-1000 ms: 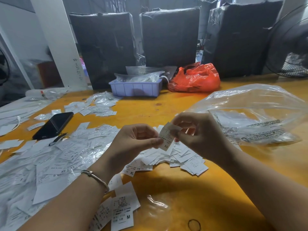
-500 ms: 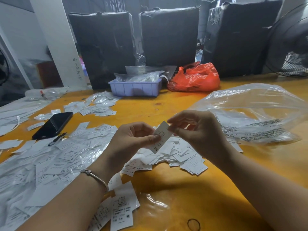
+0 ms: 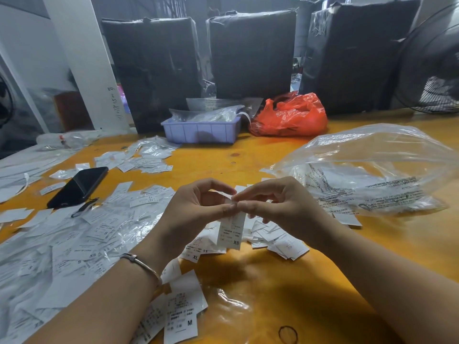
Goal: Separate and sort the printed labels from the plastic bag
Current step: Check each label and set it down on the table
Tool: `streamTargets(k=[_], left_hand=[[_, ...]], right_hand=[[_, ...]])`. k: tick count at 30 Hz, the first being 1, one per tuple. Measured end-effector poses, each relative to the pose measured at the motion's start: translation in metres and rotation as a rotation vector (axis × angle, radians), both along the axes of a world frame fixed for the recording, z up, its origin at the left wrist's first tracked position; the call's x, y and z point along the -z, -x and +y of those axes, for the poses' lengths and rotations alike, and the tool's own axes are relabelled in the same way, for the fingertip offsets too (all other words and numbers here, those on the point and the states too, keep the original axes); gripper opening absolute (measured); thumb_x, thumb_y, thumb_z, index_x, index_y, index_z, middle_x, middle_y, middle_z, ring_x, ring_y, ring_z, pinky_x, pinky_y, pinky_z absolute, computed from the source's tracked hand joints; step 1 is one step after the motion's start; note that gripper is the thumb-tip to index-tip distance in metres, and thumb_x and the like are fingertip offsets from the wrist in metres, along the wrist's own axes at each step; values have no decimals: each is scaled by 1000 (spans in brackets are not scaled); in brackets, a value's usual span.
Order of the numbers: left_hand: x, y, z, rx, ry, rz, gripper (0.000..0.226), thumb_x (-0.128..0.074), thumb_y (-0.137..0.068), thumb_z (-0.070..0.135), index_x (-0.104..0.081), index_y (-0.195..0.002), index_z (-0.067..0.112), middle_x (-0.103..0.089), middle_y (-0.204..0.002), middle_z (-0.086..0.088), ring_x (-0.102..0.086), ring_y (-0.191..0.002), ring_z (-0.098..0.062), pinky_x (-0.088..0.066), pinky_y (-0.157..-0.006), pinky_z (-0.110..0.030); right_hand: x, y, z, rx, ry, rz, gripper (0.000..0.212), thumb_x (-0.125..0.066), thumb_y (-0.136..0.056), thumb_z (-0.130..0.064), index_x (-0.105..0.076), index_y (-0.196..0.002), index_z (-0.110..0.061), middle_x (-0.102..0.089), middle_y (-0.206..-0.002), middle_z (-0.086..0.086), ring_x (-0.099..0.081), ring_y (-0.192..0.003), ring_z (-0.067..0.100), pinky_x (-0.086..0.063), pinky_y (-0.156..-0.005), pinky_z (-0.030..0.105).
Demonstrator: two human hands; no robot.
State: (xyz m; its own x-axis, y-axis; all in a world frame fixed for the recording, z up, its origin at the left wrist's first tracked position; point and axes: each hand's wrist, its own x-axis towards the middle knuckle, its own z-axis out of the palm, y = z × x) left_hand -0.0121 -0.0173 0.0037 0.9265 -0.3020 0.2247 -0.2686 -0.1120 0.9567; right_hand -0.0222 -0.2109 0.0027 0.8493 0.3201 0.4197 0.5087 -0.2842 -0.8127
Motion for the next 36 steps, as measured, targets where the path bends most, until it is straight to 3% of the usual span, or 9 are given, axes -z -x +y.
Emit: streamTargets(k=[5,7,9,12,18,21,24,30,36], left_hand=[[0,-3,2,-33,-33,-4,21,-77,-72,15,-70,-93,11,-77,-83,-5,-72,-78,-11,-56,-67,-19],[-1,-6,8,-122,-83,-40,10,-73,-81,8,-72,-88,15,-76,-84,1,-70,-80,-7,-56,-66,-21],[0,-13,17,-296,-207,-135,13,-68,-87,9,-72,-86,21,-74,-83,7,-68,-81,-6,-51,-66,-19],[0,-21,30,-550,-559,-236,18,-56,-92,13,-69,-89,24,-67,-88,10,-61,-84,-12,-49,-66,-29],[4,-25,44,-726,-1021,-67,30,-39,-85,7,-64,-84,23,-62,-92,2,-53,-88,-22,-43,-88,-40],[7,-27,43,-707,-1053,-62,30,-40,-84,6,-65,-84,22,-62,-94,2,-52,-92,-23,-40,-87,-40],[11,-29,42,-699,-1080,-94,30,-41,-83,5,-65,-81,23,-61,-94,2,-50,-96,-22,-40,-86,-41],[13,-29,40,-682,-1067,-211,31,-56,-83,4,-62,-73,33,-54,-106,5,-43,-113,-23,-34,-84,-40],[13,-26,32,-530,-796,-440,22,-65,-84,6,-69,-77,27,-61,-100,6,-51,-101,-15,-43,-84,-32]], right_hand=[[-1,-2,-4,65,-38,-29,19,-74,-78,-3,-74,-96,-8,-70,-71,7,-60,-60,11,-45,-56,19],[-3,-5,-11,216,-52,-82,15,-72,-79,-4,-73,-93,-9,-71,-70,9,-65,-61,20,-53,-56,29],[-2,-12,-22,419,37,-164,12,-68,-80,-5,-74,-89,-10,-70,-69,8,-66,-65,28,-56,-63,45],[1,-20,-35,573,257,-161,15,-64,-79,-7,-74,-86,-15,-69,-70,0,-63,-66,19,-55,-66,45],[9,-19,-28,249,406,-42,28,-78,-74,-28,-71,-100,-23,-67,-96,-10,-59,-91,5,-50,-79,29],[12,-18,-18,157,523,-83,49,-77,-66,-53,-70,-107,-27,-62,-105,-15,-51,-102,2,-44,-84,24],[16,-19,-11,152,658,-162,57,-74,-64,-61,-68,-110,-28,-58,-105,-14,-46,-103,7,-43,-86,29],[21,-20,-9,81,562,-185,30,-73,-75,-48,-75,-94,-25,-57,-93,-14,-51,-93,6,-46,-82,36],[17,-20,-12,75,469,-234,12,-76,-76,-27,-78,-82,-16,-67,-83,-5,-58,-77,9,-48,-69,31]])
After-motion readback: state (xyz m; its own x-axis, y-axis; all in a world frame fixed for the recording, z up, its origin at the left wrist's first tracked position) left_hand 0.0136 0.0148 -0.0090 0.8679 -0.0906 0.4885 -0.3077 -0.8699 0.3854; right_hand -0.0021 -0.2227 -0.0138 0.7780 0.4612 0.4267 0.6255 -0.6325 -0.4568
